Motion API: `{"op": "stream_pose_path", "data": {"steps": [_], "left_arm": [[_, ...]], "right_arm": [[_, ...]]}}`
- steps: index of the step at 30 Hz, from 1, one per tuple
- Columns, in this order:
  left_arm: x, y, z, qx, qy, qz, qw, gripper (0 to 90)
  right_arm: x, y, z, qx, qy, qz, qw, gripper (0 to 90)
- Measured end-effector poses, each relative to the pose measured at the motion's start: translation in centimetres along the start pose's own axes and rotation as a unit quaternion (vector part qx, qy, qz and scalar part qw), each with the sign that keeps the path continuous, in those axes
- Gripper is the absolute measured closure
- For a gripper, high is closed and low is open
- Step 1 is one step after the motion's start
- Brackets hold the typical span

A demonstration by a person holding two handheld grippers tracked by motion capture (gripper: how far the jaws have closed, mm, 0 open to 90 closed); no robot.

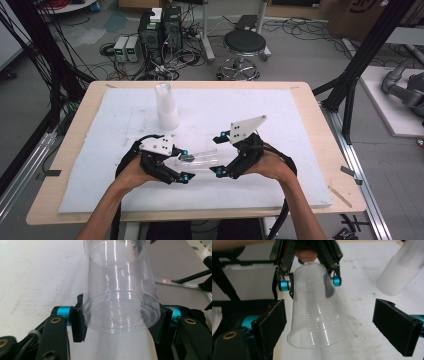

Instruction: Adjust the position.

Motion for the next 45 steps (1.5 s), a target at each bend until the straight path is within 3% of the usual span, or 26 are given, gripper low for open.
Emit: {"op": "stream_pose_path", "data": {"steps": [4, 8, 12, 13, 14, 15, 17, 18, 22, 27, 38, 45], "left_arm": [[-0.7, -0.4, -0.1, -0.008, 0.006, 0.052, 0.9986, 41.9], [-1.1, -0.6, -0.2, -0.01, 0.01, 0.081, 0.9966, 41.9], [-1.4, -0.6, -0.3, -0.013, 0.014, 0.129, 0.9915, 41.9], [-1.4, -0.7, -0.4, -0.014, 0.016, 0.147, 0.9888, 41.9], [-1.4, -0.7, -0.4, -0.014, 0.016, 0.147, 0.9888, 41.8], [-1.4, -0.7, -0.4, -0.015, 0.015, 0.158, 0.9872, 41.8], [-1.4, -0.4, -0.3, -0.018, 0.006, 0.189, 0.9817, 41.7], [-1.4, -0.3, -0.3, -0.019, 0.005, 0.196, 0.9804, 41.7], [-1.2, -0.1, -0.3, -0.021, 0.002, 0.202, 0.9792, 41.7], [-0.9, 0.1, -0.2, -0.018, 0.0, 0.195, 0.9806, 41.6], [-0.3, 1.2, 0.2, -0.004, -0.011, 0.191, 0.9815, 41.6], [0.0, 1.9, 0.3, 0.002, -0.014, 0.198, 0.9801, 41.5]], "right_arm": [[-0.6, -0.2, 0.2, 0.014, -0.003, 0.029, 0.9995, 11.8], [-1.1, -0.3, 0.3, 0.021, -0.007, 0.05, 0.9985, 11.8], [-1.5, -0.4, 0.3, 0.025, -0.005, 0.077, 0.9967, 11.8], [-1.5, -0.5, 0.2, 0.029, -0.005, 0.08, 0.9964, 11.8], [-1.5, -0.5, 0.2, 0.029, -0.005, 0.08, 0.9964, 11.8], [-1.4, -0.7, 0.2, 0.03, -0.005, 0.084, 0.996, 11.8], [-1.3, -0.9, 0.2, 0.03, -0.002, 0.088, 0.9957, 11.8], [-1.2, -1.0, 0.1, 0.031, -0.001, 0.091, 0.9953, 11.8], [-1.0, -1.4, 0.1, 0.037, 0.0, 0.098, 0.9945, 11.8], [-0.5, -1.8, 0.1, 0.043, 0.005, 0.112, 0.9928, 11.8], [0.2, -1.7, -0.3, 0.041, 0.022, 0.141, 0.989, 11.9], [0.8, -1.1, -0.7, 0.041, 0.036, 0.152, 0.9869, 11.9]]}}
Point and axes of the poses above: each handheld gripper's, and its own axes: x roughly forward along the jaws, y roughly out of its top, z roughly to its right, the point moved 7 cm from there along x, roughly forward along the jaws, and after that the axes turned 5 degrees about z, right-handed, at the moved point
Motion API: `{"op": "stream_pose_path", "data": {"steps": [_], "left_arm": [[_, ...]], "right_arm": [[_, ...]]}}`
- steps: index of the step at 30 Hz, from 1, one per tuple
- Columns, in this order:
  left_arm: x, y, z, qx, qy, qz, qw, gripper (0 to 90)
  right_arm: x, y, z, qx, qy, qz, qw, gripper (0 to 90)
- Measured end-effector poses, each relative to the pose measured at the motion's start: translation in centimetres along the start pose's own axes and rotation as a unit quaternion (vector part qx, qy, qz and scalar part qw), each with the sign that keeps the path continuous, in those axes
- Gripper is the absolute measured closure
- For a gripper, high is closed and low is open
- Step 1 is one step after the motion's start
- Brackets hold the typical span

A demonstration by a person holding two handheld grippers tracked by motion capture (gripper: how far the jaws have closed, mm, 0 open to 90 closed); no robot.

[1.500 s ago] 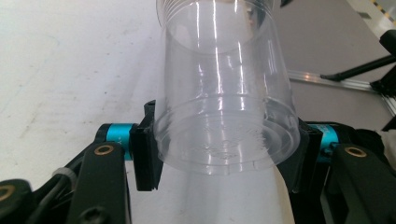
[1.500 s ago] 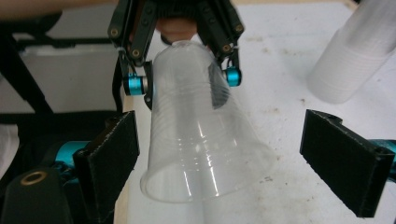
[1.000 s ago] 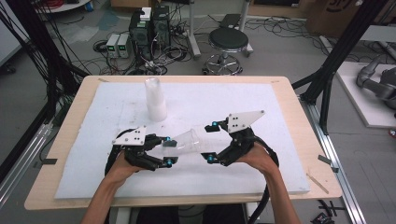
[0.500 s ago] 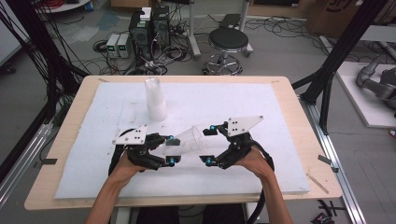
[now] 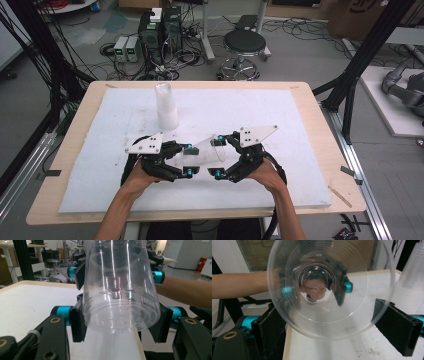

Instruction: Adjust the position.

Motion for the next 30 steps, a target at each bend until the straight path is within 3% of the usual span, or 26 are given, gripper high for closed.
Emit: {"op": "stream_pose_path", "data": {"steps": [21, 23, 24, 30], "left_arm": [[0.5, -0.1, 0.2, 0.005, -0.012, -0.006, 0.9999, 41.5], [0.5, -0.1, 0.2, 0.005, -0.013, -0.006, 0.9999, 41.5], [0.5, -0.1, 0.2, 0.005, -0.013, -0.006, 0.9999, 41.5], [0.4, -0.1, 0.3, 0.007, -0.013, -0.011, 0.9998, 41.4]], "right_arm": [[0.5, 0.9, -0.3, -0.001, 0.021, 0.029, 0.9994, 16.5], [0.5, 1.0, -0.3, -0.002, 0.023, 0.03, 0.9993, 20.9], [0.4, 1.0, -0.4, -0.001, 0.025, 0.031, 0.9992, 28.1], [0.4, 1.0, -0.4, -0.006, 0.026, 0.031, 0.9992, 32.5]]}}
Point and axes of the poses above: each handheld gripper's, and its own axes: x roughly forward along the jaws, y roughly out of its top, z roughly to its right, the point moved 7 cm from there along x, roughly forward along the jaws, and after that the axes turned 5 degrees about z, right-handed, at the moved point
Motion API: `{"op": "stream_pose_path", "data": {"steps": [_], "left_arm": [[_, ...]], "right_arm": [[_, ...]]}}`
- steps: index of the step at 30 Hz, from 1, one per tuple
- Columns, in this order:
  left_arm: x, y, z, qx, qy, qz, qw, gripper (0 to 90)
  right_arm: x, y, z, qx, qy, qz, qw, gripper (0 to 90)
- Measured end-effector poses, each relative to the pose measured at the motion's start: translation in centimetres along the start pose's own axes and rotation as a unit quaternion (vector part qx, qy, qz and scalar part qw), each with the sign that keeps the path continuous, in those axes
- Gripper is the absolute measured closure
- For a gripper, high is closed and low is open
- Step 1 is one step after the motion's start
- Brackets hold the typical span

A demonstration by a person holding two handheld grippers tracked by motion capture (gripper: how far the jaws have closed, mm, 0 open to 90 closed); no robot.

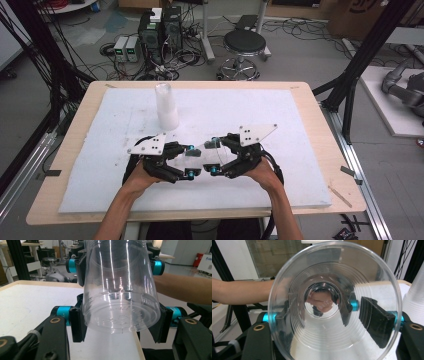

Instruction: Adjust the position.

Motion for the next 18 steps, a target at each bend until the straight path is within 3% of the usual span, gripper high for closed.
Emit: {"op": "stream_pose_path", "data": {"steps": [2, 3, 4, 5, 13, 14, 15, 16, 17, 18], "left_arm": [[0.0, -0.1, 0.0, -0.002, -0.001, -0.004, 1.0, 41.0], [0.1, 0.0, 0.0, -0.006, 0.001, -0.003, 1.0, 23.5], [0.3, 0.0, -0.3, -0.019, 0.025, -0.006, 0.9995, 6.7], [0.3, 0.0, -0.3, -0.019, 0.025, -0.006, 0.9995, 1.7], [0.3, -0.3, -0.4, -0.003, 0.041, -0.035, 0.9986, 1.7], [0.2, -0.4, -0.4, -0.002, 0.054, -0.042, 0.9976, 1.7], [0.2, -0.4, -0.4, -0.002, 0.054, -0.042, 0.9976, 1.7], [-0.3, -0.7, -0.6, 0.006, 0.077, -0.06, 0.9952, 1.7], [-0.3, -0.7, -0.6, 0.006, 0.077, -0.06, 0.9952, 1.7], [-1.1, -1.1, -1.1, 0.009, 0.115, -0.076, 0.9904, 1.7]], "right_arm": [[0.0, 0.0, 0.0, 0.0, 0.0, 0.0, 1.0, 32.5], [0.0, 0.0, 0.0, -0.001, -0.001, -0.001, 1.0, 32.6], [0.0, 0.0, 0.1, -0.002, -0.002, 0.0, 1.0, 32.7], [0.0, 0.0, 0.1, -0.002, -0.002, 0.0, 1.0, 32.7], [-0.1, -0.2, 0.3, 0.002, -0.008, -0.006, 0.9999, 32.7], [-0.2, -0.2, 0.3, 0.002, -0.011, -0.007, 0.9999, 32.7], [-0.2, -0.2, 0.3, 0.002, -0.011, -0.007, 0.9999, 32.7], [-0.3, -0.2, 0.5, 0.006, -0.019, -0.011, 0.9997, 32.8], [-0.4, -0.2, 0.6, 0.008, -0.023, -0.014, 0.9996, 32.7], [-0.5, -0.2, 0.8, 0.012, -0.031, -0.018, 0.9993, 32.8]]}}
Point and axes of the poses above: each handheld gripper's, and its own axes: x roughly forward along the jaws, y roughly out of its top, z roughly to its right, the point moved 7 cm from there along x, roughly forward along the jaws, and after that the axes turned 5 degrees about z, right-handed, at the moved point
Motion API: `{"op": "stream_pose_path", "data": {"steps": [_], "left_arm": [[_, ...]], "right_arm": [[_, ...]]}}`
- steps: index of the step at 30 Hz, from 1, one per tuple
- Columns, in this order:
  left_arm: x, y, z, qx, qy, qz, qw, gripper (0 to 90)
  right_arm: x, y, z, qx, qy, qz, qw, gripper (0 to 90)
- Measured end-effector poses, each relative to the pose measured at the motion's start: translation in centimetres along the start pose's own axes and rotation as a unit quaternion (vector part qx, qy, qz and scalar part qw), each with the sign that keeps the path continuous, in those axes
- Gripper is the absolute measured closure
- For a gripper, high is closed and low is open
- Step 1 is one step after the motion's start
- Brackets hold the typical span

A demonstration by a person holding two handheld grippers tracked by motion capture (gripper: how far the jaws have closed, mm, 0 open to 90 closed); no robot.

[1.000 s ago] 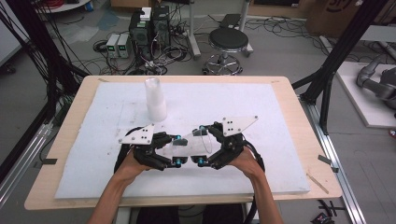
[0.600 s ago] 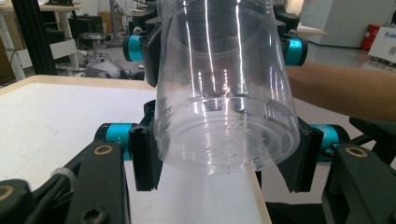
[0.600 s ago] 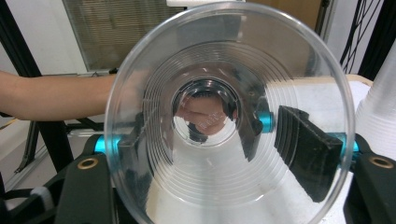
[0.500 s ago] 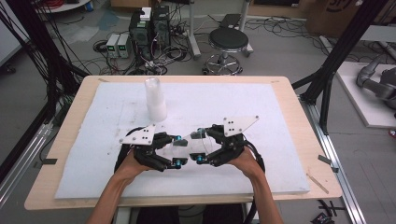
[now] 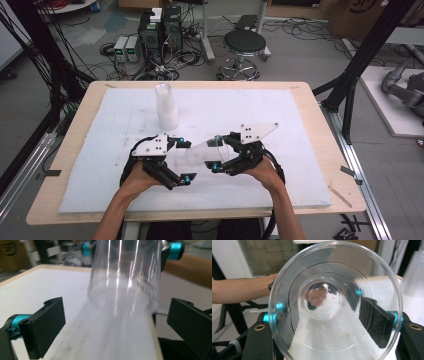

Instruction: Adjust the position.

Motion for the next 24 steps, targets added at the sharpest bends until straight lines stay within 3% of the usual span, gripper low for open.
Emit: {"op": "stream_pose_path", "data": {"steps": [1, 2, 3, 4, 5, 6, 7, 8, 12, 14, 17, 19, 20, 21, 24], "left_arm": [[0.0, 0.0, 0.0, 0.0, 0.0, 0.0, 1.0, 1.8], [-0.4, -0.3, -0.3, -0.004, 0.015, -0.003, 0.9999, 1.8], [-0.9, -0.7, -0.6, -0.009, 0.03, -0.005, 0.9995, 1.8], [-1.9, -1.6, -1.3, -0.011, 0.064, -0.015, 0.9978, 1.8], [-1.9, -1.6, -1.3, -0.011, 0.064, -0.015, 0.9978, 1.8], [-3.0, -2.5, -2.0, -0.021, 0.097, -0.021, 0.9949, 1.8], [-3.0, -2.5, -2.0, -0.021, 0.097, -0.021, 0.9949, 1.8], [-3.6, -2.9, -2.4, -0.027, 0.11, -0.019, 0.9934, 1.7], [-5.6, -4.4, -3.5, -0.045, 0.17, -0.018, 0.9843, 1.7], [-6.7, -5.2, -4.0, -0.046, 0.203, -0.023, 0.9778, 1.8], [-7.6, -6.0, -4.4, -0.052, 0.226, -0.023, 0.9725, 1.8], [-8.1, -6.6, -4.6, -0.059, 0.238, -0.022, 0.9692, 1.7], [-8.5, -7.2, -4.7, -0.061, 0.248, -0.022, 0.9667, 1.8], [-8.5, -7.2, -4.7, -0.061, 0.248, -0.022, 0.9667, 1.8], [-8.9, -8.0, -4.8, -0.071, 0.253, -0.017, 0.9646, 1.7]], "right_arm": [[0.0, 0.0, 0.0, 0.0, 0.0, 0.0, 1.0, 32.8], [-0.3, 0.0, 0.5, 0.007, -0.016, -0.007, 0.9998, 32.7], [-0.3, 0.0, 0.5, 0.007, -0.016, -0.007, 0.9998, 32.7], [-0.7, 0.0, 1.0, 0.017, -0.034, -0.021, 0.9991, 32.9], [-0.7, 0.0, 1.0, 0.017, -0.034, -0.021, 0.9991, 32.9], [-1.0, -0.2, 1.5, 0.025, -0.054, -0.041, 0.9974, 33.1], [-1.0, -0.2, 1.5, 0.025, -0.054, -0.041, 0.9974, 33.1], [-1.3, -0.4, 2.0, 0.029, -0.075, -0.065, 0.9947, 33.2], [-1.5, -0.4, 2.4, 0.033, -0.093, -0.088, 0.9913, 33.4], [-1.6, -0.3, 2.9, 0.034, -0.113, -0.108, 0.9871, 33.5], [-1.5, -0.4, 3.4, 0.036, -0.14, -0.152, 0.9778, 33.6], [-1.5, -0.4, 3.5, 0.036, -0.141, -0.162, 0.976, 33.7], [-1.4, -0.4, 3.8, 0.037, -0.152, -0.182, 0.9707, 33.8], [-1.4, -0.4, 3.8, 0.037, -0.152, -0.182, 0.9707, 33.8], [-1.2, -0.5, 4.3, 0.041, -0.164, -0.212, 0.9625, 33.9]]}}
Point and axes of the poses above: each handheld gripper's, and its own axes: x roughly forward along the jaws, y roughly out of its top, z roughly to its right, the point moved 7 cm from there along x, roughly forward along the jaws, and after that the axes turned 5 degrees about z, right-handed, at the moved point
